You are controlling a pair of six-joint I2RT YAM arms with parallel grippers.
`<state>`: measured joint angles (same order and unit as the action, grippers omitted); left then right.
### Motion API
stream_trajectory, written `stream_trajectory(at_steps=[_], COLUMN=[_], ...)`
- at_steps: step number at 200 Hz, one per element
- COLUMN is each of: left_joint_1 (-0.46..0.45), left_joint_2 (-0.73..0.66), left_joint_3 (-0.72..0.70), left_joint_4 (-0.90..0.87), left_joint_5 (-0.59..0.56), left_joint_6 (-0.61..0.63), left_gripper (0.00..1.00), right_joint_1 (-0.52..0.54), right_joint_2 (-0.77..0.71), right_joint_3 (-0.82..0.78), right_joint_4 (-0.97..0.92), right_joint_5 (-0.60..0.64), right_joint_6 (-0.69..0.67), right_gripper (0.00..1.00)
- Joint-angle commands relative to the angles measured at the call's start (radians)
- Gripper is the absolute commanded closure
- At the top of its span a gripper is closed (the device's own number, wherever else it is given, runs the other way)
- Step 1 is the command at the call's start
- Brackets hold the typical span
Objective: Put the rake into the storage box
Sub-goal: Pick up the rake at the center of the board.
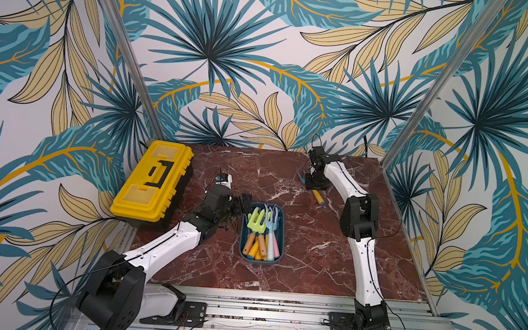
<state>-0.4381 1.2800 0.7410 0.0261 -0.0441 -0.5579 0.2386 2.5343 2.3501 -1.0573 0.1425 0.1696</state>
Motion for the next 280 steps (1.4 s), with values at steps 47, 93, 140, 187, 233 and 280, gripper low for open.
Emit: stream_trajectory(at_steps=[47, 93, 140, 187, 233, 280], left_joint_1=[0.006, 0.006, 0.007, 0.006, 0.006, 0.007], left_joint_2=[-0.021, -0.025, -0.015, -0.038, -0.043, -0.052], left_joint_3=[-0.033, -0.034, -0.035, -0.040, -0.041, -0.044], left_joint_4=[0.011, 0.012, 0.012, 0.007, 0.000, 0.003], left_joint_5=[-0.007, -0.007, -0.042, -0.056, -0.054, -0.046], left_joint_6=[0.004, 0.001, -0.008, -0.010, -0.014, -0.026], left_gripper=[0.00, 0.00, 0.00, 0.00, 0.00, 0.00], right_joint_1=[0.005, 0.005, 0.036, 0.104, 0.142, 0.205], right_joint_2=[0.047, 0.101, 0.064, -0.152, -0.447, -0.719], right_joint_3=[0.043, 0.087, 0.040, -0.134, -0.475, -0.788], right_joint_4=[-0.065, -0.066, -0.064, 0.003, 0.185, 0.341], right_joint_5=[-0.001, -0.007, -0.014, -0.034, -0.136, -0.262], right_joint_6=[-0.014, 0.004, 0.032, 0.065, 0.165, 0.274], right_gripper=[0.52, 0.53, 0.69, 0.84, 0.87, 0.88])
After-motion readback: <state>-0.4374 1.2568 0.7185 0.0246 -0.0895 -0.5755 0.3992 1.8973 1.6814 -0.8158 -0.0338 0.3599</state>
